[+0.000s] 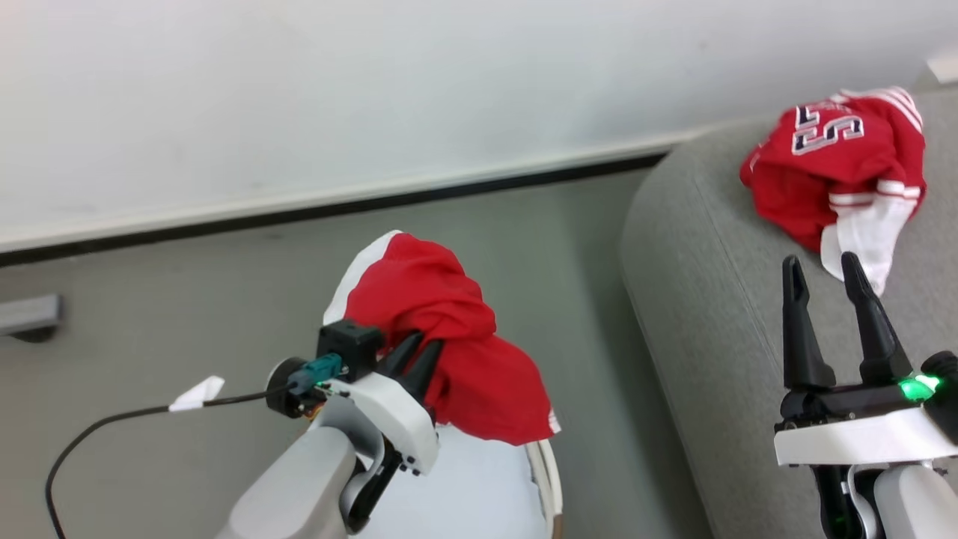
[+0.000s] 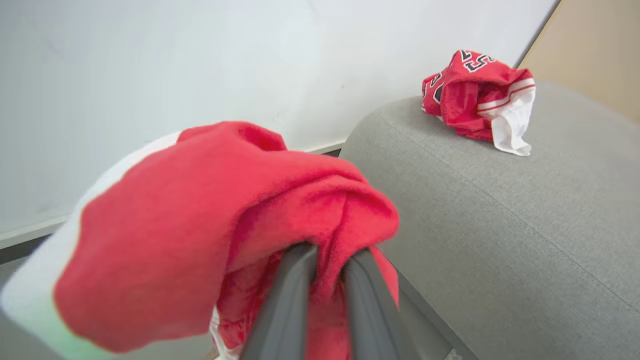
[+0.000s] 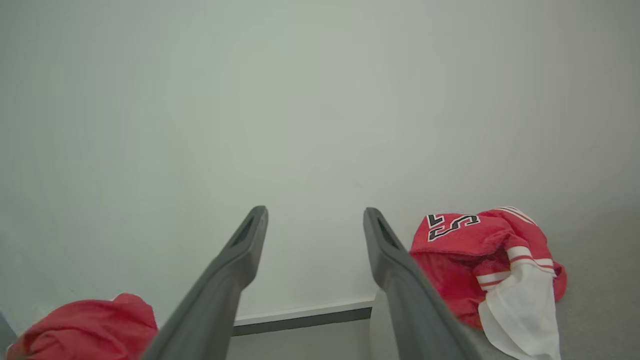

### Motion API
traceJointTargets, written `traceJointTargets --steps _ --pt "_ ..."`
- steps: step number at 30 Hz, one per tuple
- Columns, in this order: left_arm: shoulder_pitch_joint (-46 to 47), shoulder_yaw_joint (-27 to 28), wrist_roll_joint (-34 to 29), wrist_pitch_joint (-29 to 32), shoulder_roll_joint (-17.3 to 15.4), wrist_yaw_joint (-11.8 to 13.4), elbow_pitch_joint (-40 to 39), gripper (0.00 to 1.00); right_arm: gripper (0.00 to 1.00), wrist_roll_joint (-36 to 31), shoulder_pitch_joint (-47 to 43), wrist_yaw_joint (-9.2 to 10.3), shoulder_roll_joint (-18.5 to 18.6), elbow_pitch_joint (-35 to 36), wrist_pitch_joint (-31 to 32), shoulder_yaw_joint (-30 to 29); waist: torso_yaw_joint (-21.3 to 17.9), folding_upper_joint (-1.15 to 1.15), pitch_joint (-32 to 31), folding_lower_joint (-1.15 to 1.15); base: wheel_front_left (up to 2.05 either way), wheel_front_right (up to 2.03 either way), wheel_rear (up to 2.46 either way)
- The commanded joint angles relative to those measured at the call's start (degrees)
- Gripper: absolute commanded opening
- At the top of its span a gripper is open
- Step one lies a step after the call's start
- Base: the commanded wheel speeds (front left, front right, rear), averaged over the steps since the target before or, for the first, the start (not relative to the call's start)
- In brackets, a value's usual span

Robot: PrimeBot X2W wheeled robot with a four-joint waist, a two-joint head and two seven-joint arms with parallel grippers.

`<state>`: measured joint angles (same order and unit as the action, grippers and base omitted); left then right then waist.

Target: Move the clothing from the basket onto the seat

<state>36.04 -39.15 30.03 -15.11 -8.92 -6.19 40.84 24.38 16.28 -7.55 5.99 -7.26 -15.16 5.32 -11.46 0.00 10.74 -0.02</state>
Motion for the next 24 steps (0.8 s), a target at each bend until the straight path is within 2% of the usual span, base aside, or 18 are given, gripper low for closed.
traceJointTargets --steps 1,10,19,24 --pt "-1.3 1.1 -0.5 -0.1 -0.5 0.2 -1.8 0.00 1.00 0.4 -1.1 0.13 0.6 -0.2 0.0 0.0 3.2 0.00 -3.6 0.02 0.00 0.00 0.00" --pt "-3.1 5.6 -2.8 0.0 -0.5 0.3 -12.6 0.00 1.00 0.8 -4.1 0.12 0.5 -1.8 0.0 2.5 6.3 0.00 -8.7 0.02 0.00 0.00 0.00" --pt "-3.7 6.0 -2.2 0.6 -1.8 0.9 -17.7 0.00 1.00 1.1 -5.5 0.12 -0.1 -2.4 0.0 5.0 7.7 0.00 -10.5 0.02 0.00 0.00 0.00" --pt "-4.0 6.1 -1.3 0.9 -1.7 1.1 -19.2 0.00 1.00 1.6 -5.2 0.12 0.8 -2.9 0.0 7.0 8.1 0.00 -10.5 0.02 0.00 0.00 0.00"
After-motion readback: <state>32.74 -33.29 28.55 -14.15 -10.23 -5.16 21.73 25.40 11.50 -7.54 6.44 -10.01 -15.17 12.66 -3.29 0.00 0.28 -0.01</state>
